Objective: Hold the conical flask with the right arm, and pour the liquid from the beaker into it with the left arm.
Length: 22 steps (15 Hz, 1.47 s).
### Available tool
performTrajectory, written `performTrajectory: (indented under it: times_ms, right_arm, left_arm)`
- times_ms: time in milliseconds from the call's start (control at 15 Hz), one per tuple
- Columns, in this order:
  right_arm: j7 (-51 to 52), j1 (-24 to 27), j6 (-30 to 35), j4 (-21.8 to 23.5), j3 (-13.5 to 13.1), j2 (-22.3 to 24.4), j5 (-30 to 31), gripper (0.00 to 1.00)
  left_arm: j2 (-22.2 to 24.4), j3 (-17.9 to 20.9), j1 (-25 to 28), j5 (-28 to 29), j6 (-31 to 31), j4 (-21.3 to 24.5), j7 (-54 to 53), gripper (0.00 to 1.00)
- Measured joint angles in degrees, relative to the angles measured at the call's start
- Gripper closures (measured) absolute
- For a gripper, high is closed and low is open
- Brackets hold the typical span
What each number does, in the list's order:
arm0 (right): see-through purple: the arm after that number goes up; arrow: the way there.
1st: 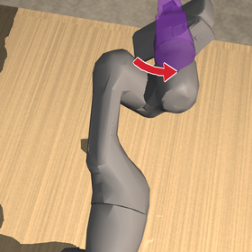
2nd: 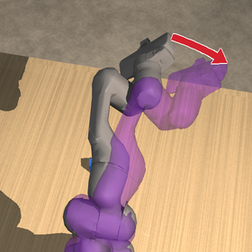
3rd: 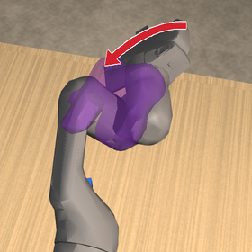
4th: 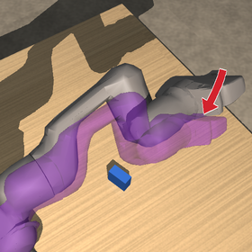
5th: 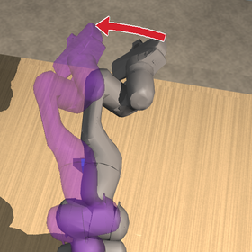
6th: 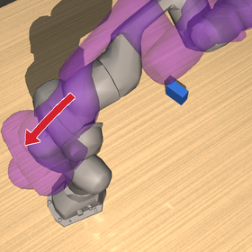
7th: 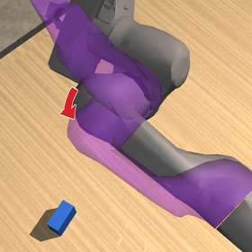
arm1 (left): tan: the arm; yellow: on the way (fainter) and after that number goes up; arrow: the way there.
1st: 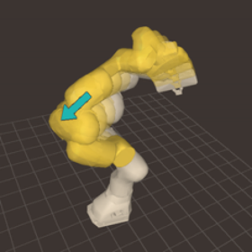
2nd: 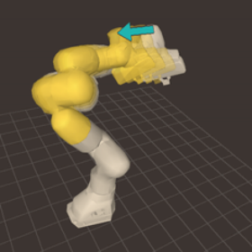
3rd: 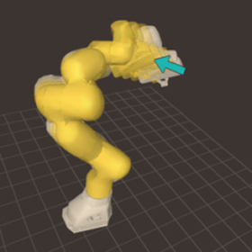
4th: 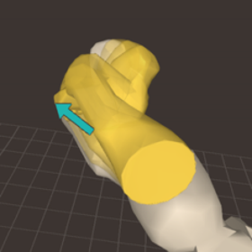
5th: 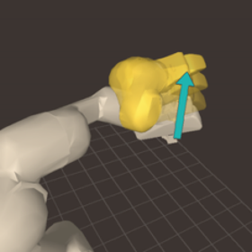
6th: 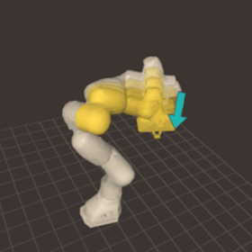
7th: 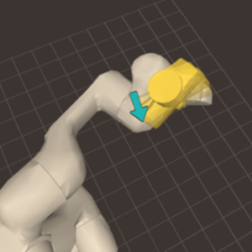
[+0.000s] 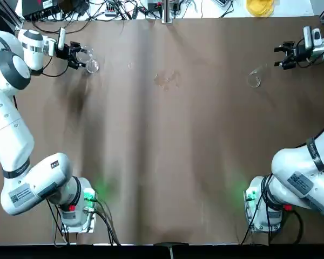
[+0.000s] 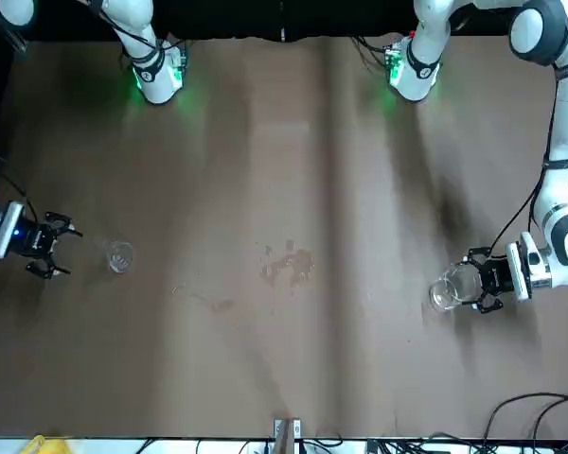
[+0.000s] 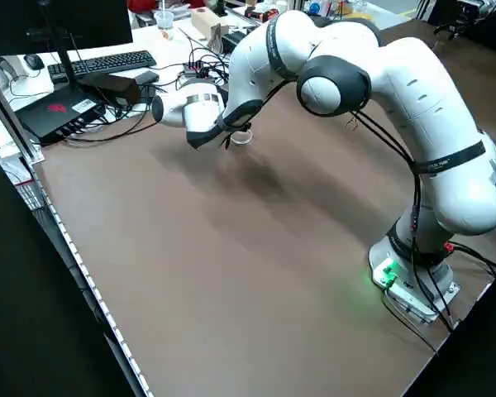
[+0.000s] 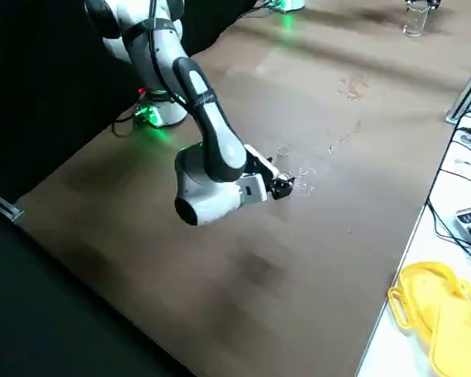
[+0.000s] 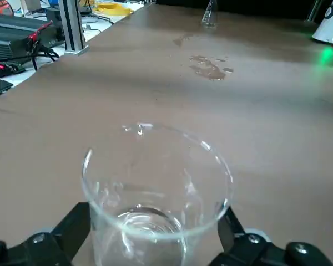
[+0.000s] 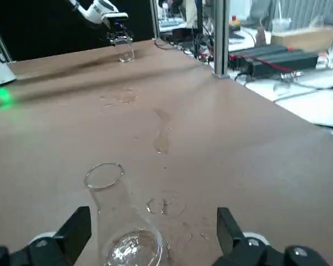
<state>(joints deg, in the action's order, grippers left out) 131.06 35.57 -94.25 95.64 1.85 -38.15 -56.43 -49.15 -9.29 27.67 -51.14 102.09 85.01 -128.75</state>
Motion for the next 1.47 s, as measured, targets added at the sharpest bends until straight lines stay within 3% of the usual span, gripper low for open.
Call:
performTrajectory:
  times_ms: [200,400,667,1067,1467]
  right_arm:
    - [-11.8,-1.3,0.5,-5.3,1.1,0.1,6.9,0.00]
    - [-28.6,-6.6,0.5,-10.3,1.5,1.3,11.9,0.00]
    - [-43.2,-11.6,0.3,-11.3,1.5,3.9,15.2,0.01]
    - [-62.4,-17.2,0.3,-16.7,1.5,6.4,21.2,0.04]
    - [-78.9,-22.2,0.3,-17.2,1.5,10.5,28.0,0.04]
  left_arm:
    - [-1.2,0.0,0.5,0.0,-0.2,0.0,-0.7,0.00]
    - [-1.9,0.0,0.6,0.0,-0.2,0.0,-1.1,0.00]
    - [-1.9,0.1,1.1,0.0,-0.2,0.0,-1.1,0.00]
    - [-1.9,0.1,2.0,0.2,-0.2,-0.1,-1.4,0.00]
    - [-1.7,0.1,3.1,2.8,-0.3,-0.6,-1.5,0.00]
